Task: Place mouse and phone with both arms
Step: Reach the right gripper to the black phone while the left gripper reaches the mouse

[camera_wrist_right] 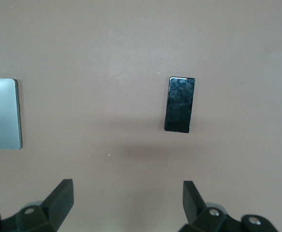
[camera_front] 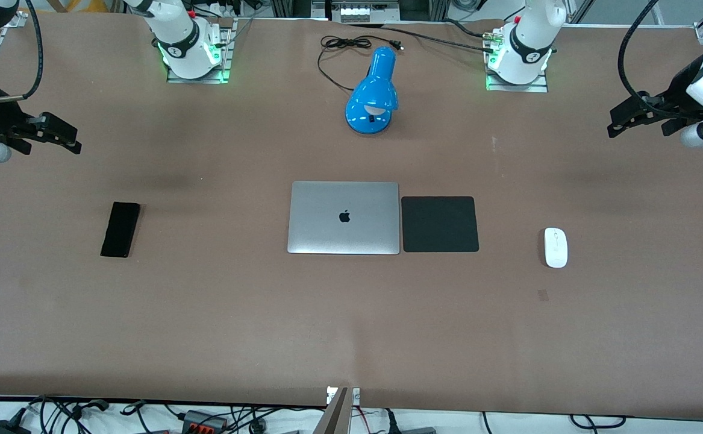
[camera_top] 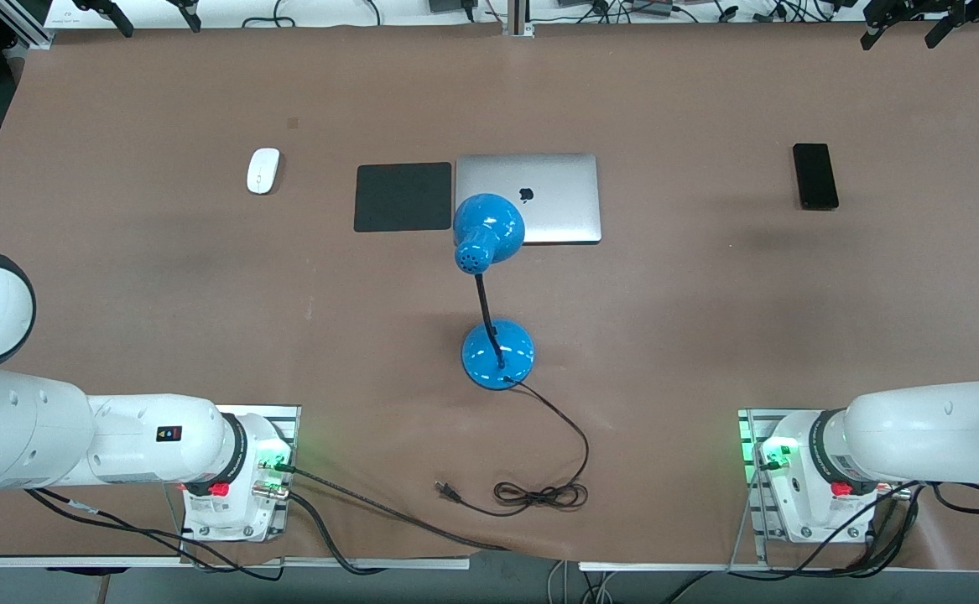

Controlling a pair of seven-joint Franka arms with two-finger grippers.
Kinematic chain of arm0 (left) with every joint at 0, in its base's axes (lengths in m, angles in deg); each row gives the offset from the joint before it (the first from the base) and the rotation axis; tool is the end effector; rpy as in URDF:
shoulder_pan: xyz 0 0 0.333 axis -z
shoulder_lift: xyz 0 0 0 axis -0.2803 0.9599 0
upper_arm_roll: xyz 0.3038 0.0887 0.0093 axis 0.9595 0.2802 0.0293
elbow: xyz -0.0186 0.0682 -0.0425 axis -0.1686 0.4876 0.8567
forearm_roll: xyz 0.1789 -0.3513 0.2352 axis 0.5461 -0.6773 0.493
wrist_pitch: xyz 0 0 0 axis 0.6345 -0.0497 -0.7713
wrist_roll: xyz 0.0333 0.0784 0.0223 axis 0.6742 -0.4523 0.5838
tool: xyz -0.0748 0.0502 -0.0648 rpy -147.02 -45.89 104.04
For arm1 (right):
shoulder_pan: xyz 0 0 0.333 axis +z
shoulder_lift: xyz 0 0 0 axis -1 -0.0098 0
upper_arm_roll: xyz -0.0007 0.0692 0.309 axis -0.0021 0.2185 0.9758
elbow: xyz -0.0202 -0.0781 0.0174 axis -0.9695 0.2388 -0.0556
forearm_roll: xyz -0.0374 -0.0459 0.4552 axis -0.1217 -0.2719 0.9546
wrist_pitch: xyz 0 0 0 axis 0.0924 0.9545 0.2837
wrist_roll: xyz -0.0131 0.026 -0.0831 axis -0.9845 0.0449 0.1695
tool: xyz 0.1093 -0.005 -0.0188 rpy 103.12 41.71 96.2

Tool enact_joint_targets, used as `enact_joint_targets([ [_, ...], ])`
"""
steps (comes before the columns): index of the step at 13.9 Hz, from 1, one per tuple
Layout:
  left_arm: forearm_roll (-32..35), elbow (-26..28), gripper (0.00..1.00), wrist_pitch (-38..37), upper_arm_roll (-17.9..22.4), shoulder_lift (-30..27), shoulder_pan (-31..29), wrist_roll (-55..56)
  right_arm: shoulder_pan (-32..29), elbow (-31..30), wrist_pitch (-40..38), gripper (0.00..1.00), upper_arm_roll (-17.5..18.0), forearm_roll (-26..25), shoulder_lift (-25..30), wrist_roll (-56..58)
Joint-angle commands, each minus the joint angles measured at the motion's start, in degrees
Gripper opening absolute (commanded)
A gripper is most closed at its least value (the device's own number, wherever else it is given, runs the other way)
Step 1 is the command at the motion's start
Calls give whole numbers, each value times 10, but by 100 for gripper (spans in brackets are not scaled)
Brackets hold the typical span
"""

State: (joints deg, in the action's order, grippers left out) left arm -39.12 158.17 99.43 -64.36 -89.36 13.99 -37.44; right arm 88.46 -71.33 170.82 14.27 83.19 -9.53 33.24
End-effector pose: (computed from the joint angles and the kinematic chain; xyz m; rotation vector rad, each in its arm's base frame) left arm 0.6036 -0.0363 0.6363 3.1199 0.0911 -0.1087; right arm 0.6096 -0.0151 0.5638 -3.1363 -0.0263 0.0287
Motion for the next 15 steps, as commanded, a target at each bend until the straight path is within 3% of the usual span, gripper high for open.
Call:
enact_joint_targets([
  [1,4,-4,100,-3,-1,-1,-1,-1,-6,-4,-9,100,4,-6,16,5],
  [8,-1,-11,100,5,7,24,-4,5,-7,-5,-6,100,4,-5,11,1],
  [11,23,-37,100,6,5,106,3,5,-6,-4,4,100,4,-6,-8,4],
  [13,65,-79,100,5,0,169,6,4,-9,-4,13,100,4,-7,-40,-1],
  [15,64,-82,100,20,0,211,6,3,-20,-6,49,100,4,-8,-86,-3],
])
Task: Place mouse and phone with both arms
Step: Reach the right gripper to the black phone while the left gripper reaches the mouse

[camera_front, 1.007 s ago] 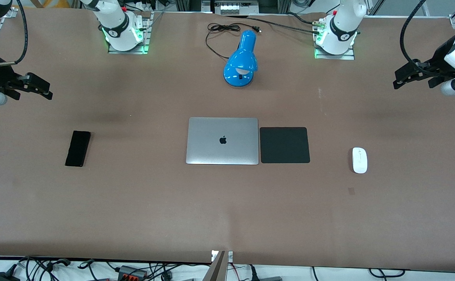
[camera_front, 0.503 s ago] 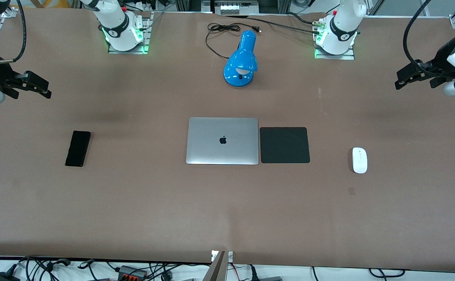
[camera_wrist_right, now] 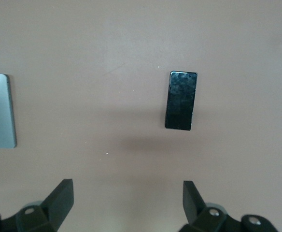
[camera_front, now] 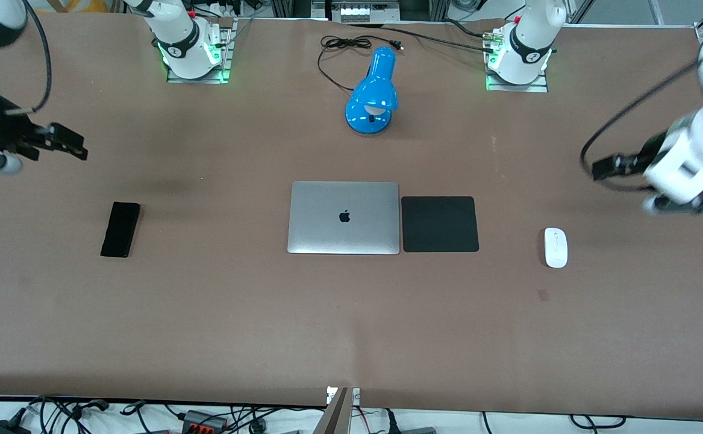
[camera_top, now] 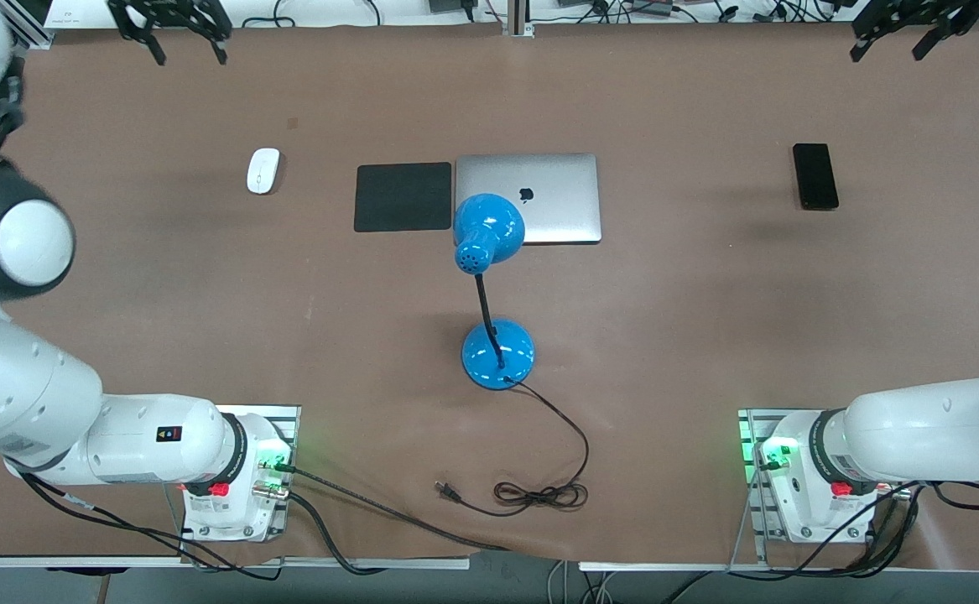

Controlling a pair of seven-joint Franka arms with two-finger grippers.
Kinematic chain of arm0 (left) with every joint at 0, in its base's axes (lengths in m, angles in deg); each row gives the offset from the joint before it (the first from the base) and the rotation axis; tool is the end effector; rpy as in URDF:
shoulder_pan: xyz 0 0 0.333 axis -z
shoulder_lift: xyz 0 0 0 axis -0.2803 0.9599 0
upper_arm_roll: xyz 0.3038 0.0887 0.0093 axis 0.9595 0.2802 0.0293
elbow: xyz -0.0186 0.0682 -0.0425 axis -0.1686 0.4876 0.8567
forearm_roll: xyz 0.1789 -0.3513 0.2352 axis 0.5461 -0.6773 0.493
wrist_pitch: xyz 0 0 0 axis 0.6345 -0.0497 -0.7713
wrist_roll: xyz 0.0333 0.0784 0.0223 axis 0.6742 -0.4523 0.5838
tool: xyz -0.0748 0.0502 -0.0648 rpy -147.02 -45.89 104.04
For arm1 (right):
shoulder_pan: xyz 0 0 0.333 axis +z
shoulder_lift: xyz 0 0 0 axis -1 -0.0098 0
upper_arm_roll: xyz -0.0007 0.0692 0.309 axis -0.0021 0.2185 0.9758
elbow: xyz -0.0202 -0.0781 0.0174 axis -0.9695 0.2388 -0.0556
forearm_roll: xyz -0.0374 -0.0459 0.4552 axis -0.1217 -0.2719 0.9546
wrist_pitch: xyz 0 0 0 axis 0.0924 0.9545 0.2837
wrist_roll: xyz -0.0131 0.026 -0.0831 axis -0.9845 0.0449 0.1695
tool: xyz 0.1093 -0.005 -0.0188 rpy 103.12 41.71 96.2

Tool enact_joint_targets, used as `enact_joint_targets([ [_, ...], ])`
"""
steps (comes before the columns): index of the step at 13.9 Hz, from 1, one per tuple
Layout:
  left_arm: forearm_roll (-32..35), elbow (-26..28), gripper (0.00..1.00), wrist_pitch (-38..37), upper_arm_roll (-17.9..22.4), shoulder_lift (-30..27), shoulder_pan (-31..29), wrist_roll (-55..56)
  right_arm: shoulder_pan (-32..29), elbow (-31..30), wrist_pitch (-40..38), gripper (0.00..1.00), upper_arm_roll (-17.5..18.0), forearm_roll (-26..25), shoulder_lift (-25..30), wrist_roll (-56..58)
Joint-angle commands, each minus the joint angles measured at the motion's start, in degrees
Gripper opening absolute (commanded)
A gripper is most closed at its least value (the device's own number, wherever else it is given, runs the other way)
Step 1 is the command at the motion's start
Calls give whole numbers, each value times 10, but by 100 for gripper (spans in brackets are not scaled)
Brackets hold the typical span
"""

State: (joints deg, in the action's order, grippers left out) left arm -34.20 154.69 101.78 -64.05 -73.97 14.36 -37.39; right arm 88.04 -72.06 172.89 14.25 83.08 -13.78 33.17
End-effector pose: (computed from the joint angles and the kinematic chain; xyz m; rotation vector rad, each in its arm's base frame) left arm 0.6767 -0.0248 0.4989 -3.0627 -0.0881 0.3533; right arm 0.6274 -0.0205 0.5139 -3.1352 -0.0125 0.1084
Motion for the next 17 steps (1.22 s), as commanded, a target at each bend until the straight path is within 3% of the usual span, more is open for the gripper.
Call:
enact_joint_targets([
  [1,20,-46,100,26,-3,70,2,3,-26,1,48,100,4,-7,-69,-3],
  [5,18,10,100,151,-3,114,-6,-5,-59,-4,141,100,4,-8,-174,-3],
  [9,24,160,100,344,-3,110,-7,-20,-84,-5,217,100,4,-28,-262,7],
  [12,24,222,100,442,-3,124,-25,-61,-99,-6,243,100,4,-28,-292,30],
  [17,23,233,100,478,-3,159,-41,-71,-107,-28,266,100,4,-28,-314,22],
])
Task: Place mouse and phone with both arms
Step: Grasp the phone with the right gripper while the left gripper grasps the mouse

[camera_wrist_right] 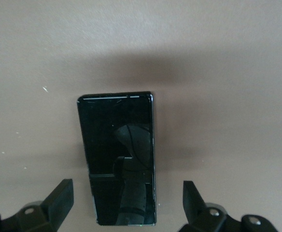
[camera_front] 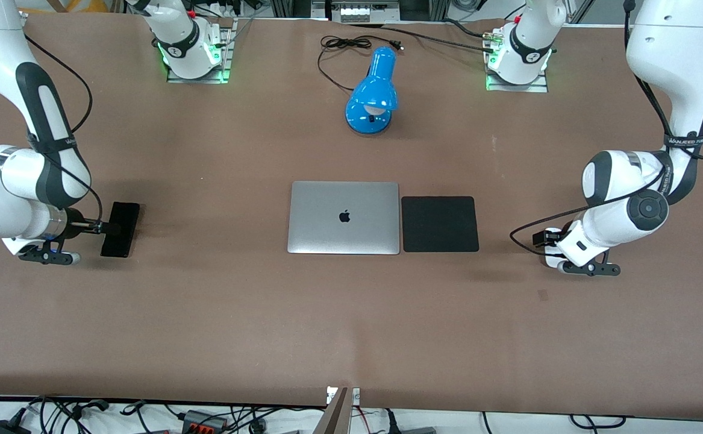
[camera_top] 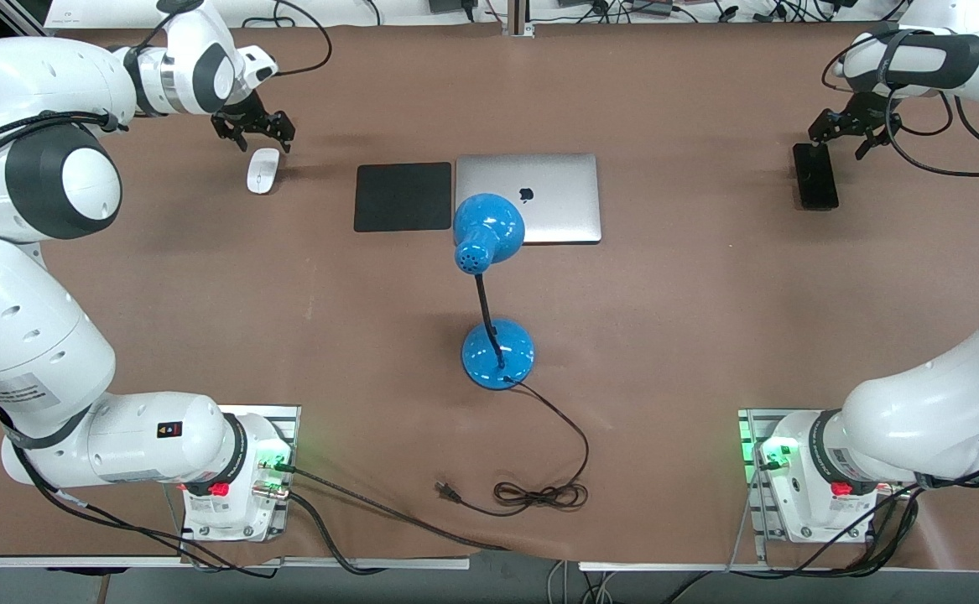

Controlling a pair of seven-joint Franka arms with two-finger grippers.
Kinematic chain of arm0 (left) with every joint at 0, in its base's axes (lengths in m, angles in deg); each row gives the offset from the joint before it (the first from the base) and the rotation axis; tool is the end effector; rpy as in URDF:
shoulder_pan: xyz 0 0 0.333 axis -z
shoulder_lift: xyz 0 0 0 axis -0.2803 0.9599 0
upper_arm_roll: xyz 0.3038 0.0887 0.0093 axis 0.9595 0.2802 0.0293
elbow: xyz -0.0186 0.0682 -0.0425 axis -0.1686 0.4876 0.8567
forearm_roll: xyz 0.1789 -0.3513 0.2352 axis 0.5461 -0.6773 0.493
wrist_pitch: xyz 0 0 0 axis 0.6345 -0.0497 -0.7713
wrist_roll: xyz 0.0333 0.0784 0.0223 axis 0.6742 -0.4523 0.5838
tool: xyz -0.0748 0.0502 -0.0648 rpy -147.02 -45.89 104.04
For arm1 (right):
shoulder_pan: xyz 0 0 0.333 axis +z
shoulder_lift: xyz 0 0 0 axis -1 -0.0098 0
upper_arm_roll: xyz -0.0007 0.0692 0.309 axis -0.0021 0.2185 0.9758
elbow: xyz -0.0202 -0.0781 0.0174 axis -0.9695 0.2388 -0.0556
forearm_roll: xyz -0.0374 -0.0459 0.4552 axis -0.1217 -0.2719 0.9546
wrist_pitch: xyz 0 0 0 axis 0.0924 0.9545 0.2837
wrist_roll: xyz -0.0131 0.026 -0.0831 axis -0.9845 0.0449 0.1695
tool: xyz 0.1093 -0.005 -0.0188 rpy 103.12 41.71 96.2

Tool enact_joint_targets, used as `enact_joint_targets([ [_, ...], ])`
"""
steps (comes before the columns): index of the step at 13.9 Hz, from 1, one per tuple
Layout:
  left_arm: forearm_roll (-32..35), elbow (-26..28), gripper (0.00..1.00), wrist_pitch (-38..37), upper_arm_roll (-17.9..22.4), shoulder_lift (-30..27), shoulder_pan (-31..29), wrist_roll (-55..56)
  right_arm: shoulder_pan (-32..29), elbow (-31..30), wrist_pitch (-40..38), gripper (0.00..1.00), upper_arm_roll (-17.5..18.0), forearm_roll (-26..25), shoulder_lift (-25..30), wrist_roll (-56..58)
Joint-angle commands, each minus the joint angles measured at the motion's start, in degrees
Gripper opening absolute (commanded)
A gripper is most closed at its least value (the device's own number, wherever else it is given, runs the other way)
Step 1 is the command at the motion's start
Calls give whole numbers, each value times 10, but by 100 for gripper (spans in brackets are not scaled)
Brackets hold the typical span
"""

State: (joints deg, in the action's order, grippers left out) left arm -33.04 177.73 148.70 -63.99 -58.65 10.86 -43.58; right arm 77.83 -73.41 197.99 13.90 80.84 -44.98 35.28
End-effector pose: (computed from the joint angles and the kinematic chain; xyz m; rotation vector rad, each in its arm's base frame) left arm 0.6714 0.0071 0.1713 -3.1259 0.0517 0.1287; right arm 0.6647 -0.1481 0.1689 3.1135 -0.1778 -0.3168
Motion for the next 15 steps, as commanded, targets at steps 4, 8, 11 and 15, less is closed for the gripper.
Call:
enact_joint_targets([
  [4,12,1,100,17,-4,23,-15,-11,0,-16,29,100,8,-5,-17,1],
  [8,12,-3,100,17,-3,37,-21,-15,1,-16,43,100,8,-5,-25,1],
  [11,20,-3,100,45,3,48,-21,-44,4,-16,53,100,8,-5,-32,0],
  [15,21,-5,99,46,3,49,-21,-47,5,-16,57,100,11,-5,-39,-2],
])
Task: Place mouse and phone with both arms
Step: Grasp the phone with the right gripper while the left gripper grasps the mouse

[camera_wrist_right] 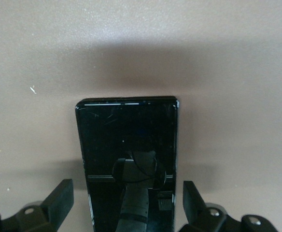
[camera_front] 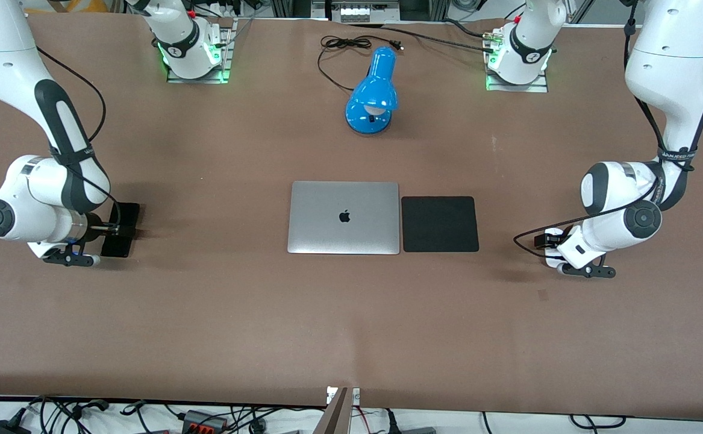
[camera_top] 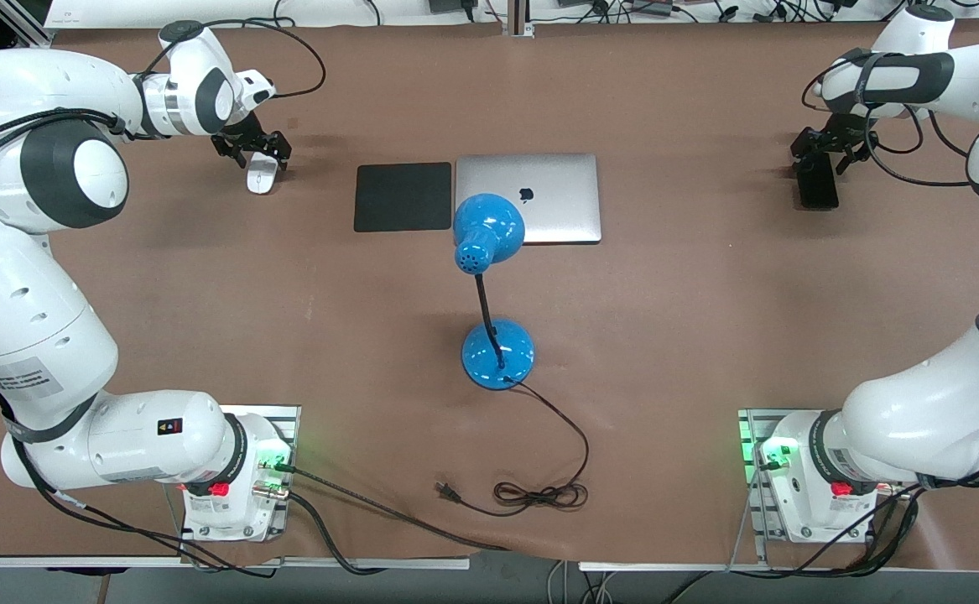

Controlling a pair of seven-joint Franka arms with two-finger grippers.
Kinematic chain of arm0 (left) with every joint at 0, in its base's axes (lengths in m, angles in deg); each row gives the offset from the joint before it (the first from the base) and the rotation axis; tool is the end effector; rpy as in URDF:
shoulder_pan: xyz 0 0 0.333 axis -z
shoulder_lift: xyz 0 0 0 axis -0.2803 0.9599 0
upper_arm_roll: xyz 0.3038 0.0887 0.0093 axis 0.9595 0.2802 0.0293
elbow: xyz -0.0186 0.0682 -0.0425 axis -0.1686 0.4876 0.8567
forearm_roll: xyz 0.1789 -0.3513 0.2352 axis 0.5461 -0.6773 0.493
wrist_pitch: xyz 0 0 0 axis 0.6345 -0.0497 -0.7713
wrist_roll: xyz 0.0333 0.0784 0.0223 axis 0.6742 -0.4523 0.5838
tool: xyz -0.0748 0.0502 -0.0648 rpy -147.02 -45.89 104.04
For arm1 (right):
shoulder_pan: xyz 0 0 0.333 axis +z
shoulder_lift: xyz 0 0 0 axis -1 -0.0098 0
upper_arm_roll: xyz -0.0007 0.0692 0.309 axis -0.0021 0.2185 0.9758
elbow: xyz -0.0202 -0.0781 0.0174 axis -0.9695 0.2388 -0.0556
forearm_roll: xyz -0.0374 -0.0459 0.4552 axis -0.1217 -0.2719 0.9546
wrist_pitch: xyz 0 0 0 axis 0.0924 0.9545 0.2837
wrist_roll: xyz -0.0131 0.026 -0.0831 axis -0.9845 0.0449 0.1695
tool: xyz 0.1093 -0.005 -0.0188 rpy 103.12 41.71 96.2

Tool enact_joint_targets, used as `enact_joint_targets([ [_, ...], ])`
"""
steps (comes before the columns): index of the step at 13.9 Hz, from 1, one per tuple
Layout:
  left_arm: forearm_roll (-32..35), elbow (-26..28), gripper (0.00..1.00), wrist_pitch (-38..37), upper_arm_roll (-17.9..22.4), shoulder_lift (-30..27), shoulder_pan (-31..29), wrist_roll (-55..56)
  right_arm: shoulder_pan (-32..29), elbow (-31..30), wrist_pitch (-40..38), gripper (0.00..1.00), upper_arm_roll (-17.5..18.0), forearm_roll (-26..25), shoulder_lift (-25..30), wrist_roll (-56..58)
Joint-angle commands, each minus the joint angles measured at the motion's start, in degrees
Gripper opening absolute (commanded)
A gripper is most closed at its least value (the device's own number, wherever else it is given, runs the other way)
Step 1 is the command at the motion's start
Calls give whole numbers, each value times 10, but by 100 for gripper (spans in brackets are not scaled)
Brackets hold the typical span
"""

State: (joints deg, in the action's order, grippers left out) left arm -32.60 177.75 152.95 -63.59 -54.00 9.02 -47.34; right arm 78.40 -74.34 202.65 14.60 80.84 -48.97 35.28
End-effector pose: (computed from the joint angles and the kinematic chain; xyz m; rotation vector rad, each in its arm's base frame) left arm 0.6642 0.0314 0.1227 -3.1306 0.1056 0.1409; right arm 0.6586 -0.1314 0.1200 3.1217 -0.1418 -0.3226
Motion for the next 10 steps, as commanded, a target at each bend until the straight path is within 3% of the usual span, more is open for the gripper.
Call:
enact_joint_targets([
  [1,16,-5,94,5,-1,4,-5,-10,-1,-6,10,100,3,-5,0,-1],
  [5,16,-5,51,6,-1,5,-6,-10,3,-6,9,100,3,-6,-6,4],
  [10,16,-6,36,6,-1,4,-6,-20,7,-6,9,100,2,-27,-7,5],
])
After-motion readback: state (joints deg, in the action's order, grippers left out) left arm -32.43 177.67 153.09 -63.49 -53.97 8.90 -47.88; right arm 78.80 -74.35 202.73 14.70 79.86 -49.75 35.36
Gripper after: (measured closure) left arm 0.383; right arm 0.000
